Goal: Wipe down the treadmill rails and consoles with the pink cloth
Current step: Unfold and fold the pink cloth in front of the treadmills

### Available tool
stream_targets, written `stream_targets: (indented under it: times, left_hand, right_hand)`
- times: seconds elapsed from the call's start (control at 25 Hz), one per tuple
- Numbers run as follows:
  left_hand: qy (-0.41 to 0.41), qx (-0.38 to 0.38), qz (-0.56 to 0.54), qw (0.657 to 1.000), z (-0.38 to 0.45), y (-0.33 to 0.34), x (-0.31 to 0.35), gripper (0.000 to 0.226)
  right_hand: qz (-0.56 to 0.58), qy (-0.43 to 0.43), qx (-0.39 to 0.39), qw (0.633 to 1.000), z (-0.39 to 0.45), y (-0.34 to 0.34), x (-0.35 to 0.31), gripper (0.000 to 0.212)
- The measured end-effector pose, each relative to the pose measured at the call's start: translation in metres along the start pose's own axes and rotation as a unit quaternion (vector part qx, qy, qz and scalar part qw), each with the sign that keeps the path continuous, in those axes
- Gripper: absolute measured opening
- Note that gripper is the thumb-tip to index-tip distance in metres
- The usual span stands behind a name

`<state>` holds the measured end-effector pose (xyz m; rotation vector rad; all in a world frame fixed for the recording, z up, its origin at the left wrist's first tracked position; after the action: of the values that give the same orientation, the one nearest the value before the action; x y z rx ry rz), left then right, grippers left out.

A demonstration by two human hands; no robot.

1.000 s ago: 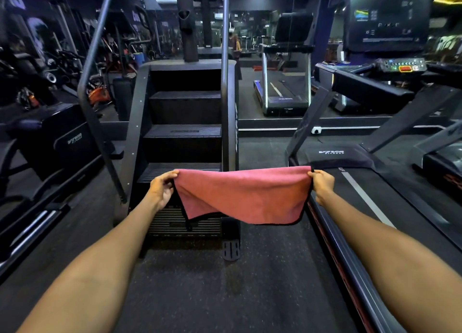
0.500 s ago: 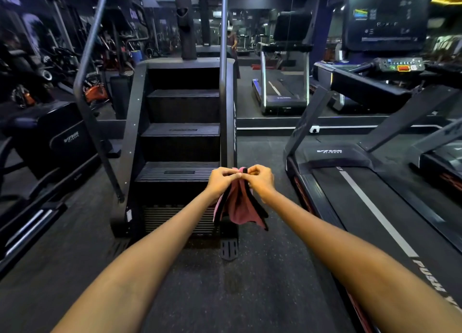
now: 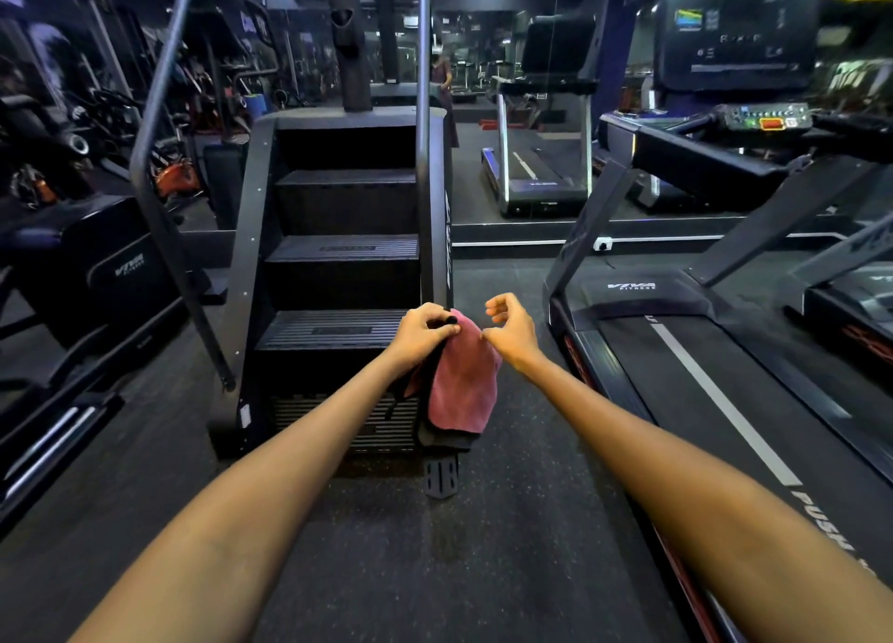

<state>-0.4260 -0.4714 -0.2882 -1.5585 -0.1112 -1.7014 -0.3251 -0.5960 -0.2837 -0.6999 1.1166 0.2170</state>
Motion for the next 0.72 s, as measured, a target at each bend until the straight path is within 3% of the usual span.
stream_targets:
  times: [0.12,0.24,0.32,0.4,0.52,0.6,0.72]
  left_hand:
    - [-0.035,0.010,-0.063,0.997,-0.001,-0.011,-0.003,0.017]
    - [-0.055,0.024,-0.131,0.990,-0.003,-0.019,-0.001,0.023]
    - [-0.054,0.031,-0.158,0.986,-0.005,-0.024,0.002,0.031]
    - [-0.043,0.034,-0.167,0.984,-0.007,-0.027,0.005,0.033]
    - [-0.026,0.068,-0.172,0.982,-0.010,-0.030,0.010,0.029]
    - [-0.021,0.114,-0.159,0.980,-0.010,-0.033,0.011,0.031]
    - [-0.027,0.190,-0.124,0.974,-0.013,-0.052,0.006,0.038]
  right_hand:
    - [-0.056,-0.027,-0.159,0.985,-0.002,0.004,0.006,0.027]
    - [-0.188,-0.044,-0.277,0.941,-0.009,0.010,0.011,0.035]
    - [-0.248,-0.101,-0.257,0.929,-0.012,0.014,0.006,0.046]
    - [-0.199,-0.135,-0.219,0.946,-0.013,0.021,-0.007,0.054]
    - [-0.122,-0.120,-0.265,0.949,-0.014,0.035,-0.025,0.063]
    - [-0.221,-0.120,-0.323,0.912,-0.015,0.044,-0.026,0.054]
    - [-0.468,-0.164,-0.376,0.783,-0.018,0.034,-0.015,0.043]
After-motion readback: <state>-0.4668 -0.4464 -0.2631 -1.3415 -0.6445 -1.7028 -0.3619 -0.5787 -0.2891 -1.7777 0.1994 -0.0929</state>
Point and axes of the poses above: each hand's wrist, its own z-axis towards the middle knuckle, its own y-axis out of the palm, x = y × z, the point moved 3 cm from there along z, towards the middle knuckle, and after that the axes turned 2 degrees about -x, right-handed, at the moved point
